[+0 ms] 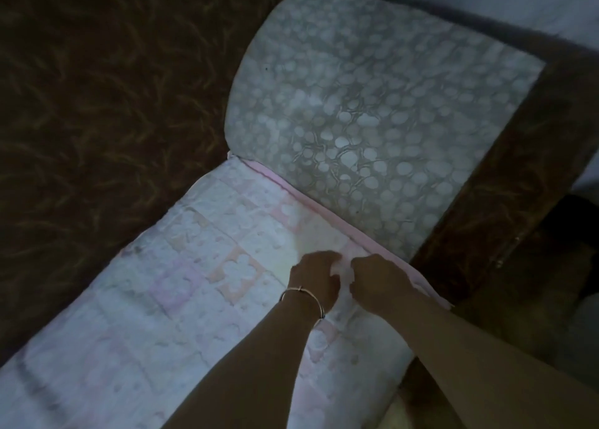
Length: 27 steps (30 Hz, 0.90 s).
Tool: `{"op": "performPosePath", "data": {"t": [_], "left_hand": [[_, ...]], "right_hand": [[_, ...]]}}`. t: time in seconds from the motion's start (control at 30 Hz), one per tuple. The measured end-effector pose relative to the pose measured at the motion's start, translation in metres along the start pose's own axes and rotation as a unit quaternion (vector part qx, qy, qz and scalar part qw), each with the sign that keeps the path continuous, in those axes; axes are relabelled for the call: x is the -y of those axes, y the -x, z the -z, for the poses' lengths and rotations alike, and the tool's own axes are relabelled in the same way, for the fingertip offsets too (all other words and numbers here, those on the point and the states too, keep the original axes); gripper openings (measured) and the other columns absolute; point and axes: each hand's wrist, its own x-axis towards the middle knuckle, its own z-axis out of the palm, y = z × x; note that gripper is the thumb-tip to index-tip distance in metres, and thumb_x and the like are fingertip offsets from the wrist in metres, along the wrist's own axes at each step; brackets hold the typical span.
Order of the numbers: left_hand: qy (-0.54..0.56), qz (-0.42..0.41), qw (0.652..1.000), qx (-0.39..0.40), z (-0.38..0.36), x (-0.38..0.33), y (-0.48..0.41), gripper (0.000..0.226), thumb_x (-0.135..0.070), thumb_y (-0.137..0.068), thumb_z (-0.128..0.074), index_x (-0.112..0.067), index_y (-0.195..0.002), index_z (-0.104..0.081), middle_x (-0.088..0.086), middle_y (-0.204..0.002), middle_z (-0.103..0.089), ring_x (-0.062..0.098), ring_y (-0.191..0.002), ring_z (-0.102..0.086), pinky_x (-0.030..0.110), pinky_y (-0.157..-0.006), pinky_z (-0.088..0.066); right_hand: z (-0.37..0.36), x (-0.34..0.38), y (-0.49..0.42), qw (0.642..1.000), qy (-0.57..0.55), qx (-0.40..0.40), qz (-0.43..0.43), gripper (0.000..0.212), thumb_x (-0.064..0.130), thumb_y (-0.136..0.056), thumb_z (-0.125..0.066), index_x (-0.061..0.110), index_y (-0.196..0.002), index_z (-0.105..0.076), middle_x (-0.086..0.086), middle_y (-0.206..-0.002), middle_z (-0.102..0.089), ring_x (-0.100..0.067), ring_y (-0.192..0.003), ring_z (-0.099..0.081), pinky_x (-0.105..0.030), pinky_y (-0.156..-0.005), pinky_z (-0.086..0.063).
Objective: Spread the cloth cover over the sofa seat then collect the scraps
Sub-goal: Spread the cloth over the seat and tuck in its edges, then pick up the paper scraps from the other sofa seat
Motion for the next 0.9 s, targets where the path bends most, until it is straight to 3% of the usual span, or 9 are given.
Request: {"op": "performPosePath", "data": {"t": [0.07, 0.13, 0.33, 0.47, 0.57, 0.73, 0.9], "left_hand": [[0.038, 0.007, 0.999, 0.003, 0.004, -0.008, 0.012, 0.044, -0.015, -0.093, -0.048, -0.019, -0.137, -0.044, 0.003, -0.142, -0.047, 0.02, -0.131, -0.045, 0.03, -0.113, -0.033], [0.048, 0.008, 0.999, 0.011, 0.009, -0.016, 0.022, 0.043, -0.014, -0.093, -0.049, -0.017, -0.136, -0.044, 0.005, -0.138, -0.049, 0.021, -0.125, -0.05, 0.029, -0.108, -0.039], [0.086, -0.007, 0.996, -0.022, 0.018, -0.05, 0.047, 0.042, -0.014, -0.092, -0.052, -0.016, -0.134, -0.045, 0.005, -0.13, -0.056, 0.018, -0.114, -0.059, 0.023, -0.098, -0.044], [0.147, -0.035, 0.987, -0.055, 0.02, -0.079, 0.058, 0.04, -0.006, -0.091, -0.052, -0.012, -0.13, -0.05, 0.008, -0.123, -0.062, 0.019, -0.105, -0.062, 0.015, -0.086, -0.042], [0.175, -0.053, 0.981, -0.069, 0.02, -0.107, 0.068, 0.039, -0.005, -0.091, -0.052, -0.01, -0.129, -0.051, 0.01, -0.124, -0.062, 0.022, -0.11, -0.06, 0.022, -0.093, -0.044], [0.209, -0.09, 0.97, -0.081, 0.017, -0.162, 0.086, 0.03, -0.01, -0.095, -0.048, -0.009, -0.125, -0.053, 0.011, -0.119, -0.065, 0.024, -0.108, -0.061, 0.025, -0.087, -0.046], [0.252, -0.093, 0.961, -0.059, 0.004, -0.218, 0.113, 0.027, -0.014, -0.095, -0.049, -0.012, -0.121, -0.053, 0.012, -0.116, -0.065, 0.027, -0.107, -0.063, 0.043, -0.096, -0.051]], "right_hand": [[-0.004, -0.008, 0.006, 0.999, -0.043, -0.014, 0.028, 0.038, 0.018, -0.101, -0.034, 0.009, -0.137, -0.045, -0.009, -0.143, -0.047, -0.021, -0.129, -0.046, -0.028, -0.109, -0.033], [-0.002, -0.013, 0.015, 0.997, -0.067, -0.037, 0.031, 0.041, 0.022, -0.102, -0.033, 0.011, -0.142, -0.038, -0.005, -0.148, -0.042, -0.016, -0.138, -0.039, -0.023, -0.113, -0.026], [0.02, -0.029, 0.052, 0.957, -0.227, -0.178, -0.004, 0.04, 0.03, -0.096, -0.047, 0.011, -0.132, -0.05, -0.012, -0.123, -0.064, -0.026, -0.116, -0.06, -0.031, -0.098, -0.046], [0.034, -0.046, 0.082, 0.915, -0.335, -0.224, -0.033, 0.041, 0.029, -0.095, -0.05, 0.012, -0.132, -0.049, -0.011, -0.121, -0.065, -0.024, -0.113, -0.062, -0.033, -0.1, -0.048], [0.039, -0.066, 0.108, 0.893, -0.372, -0.251, -0.046, 0.046, 0.029, -0.094, -0.053, 0.015, -0.137, -0.044, -0.007, -0.127, -0.06, -0.021, -0.118, -0.057, -0.026, -0.097, -0.042], [0.048, -0.096, 0.152, 0.866, -0.404, -0.287, -0.067, 0.052, 0.037, -0.093, -0.053, 0.02, -0.141, -0.04, -0.002, -0.139, -0.052, -0.017, -0.121, -0.054, -0.031, -0.102, -0.046], [0.049, -0.134, 0.203, 0.838, -0.432, -0.322, -0.088, 0.05, 0.035, -0.093, -0.053, 0.019, -0.139, -0.043, -0.002, -0.135, -0.056, -0.016, -0.118, -0.056, -0.027, -0.097, -0.044]]}}
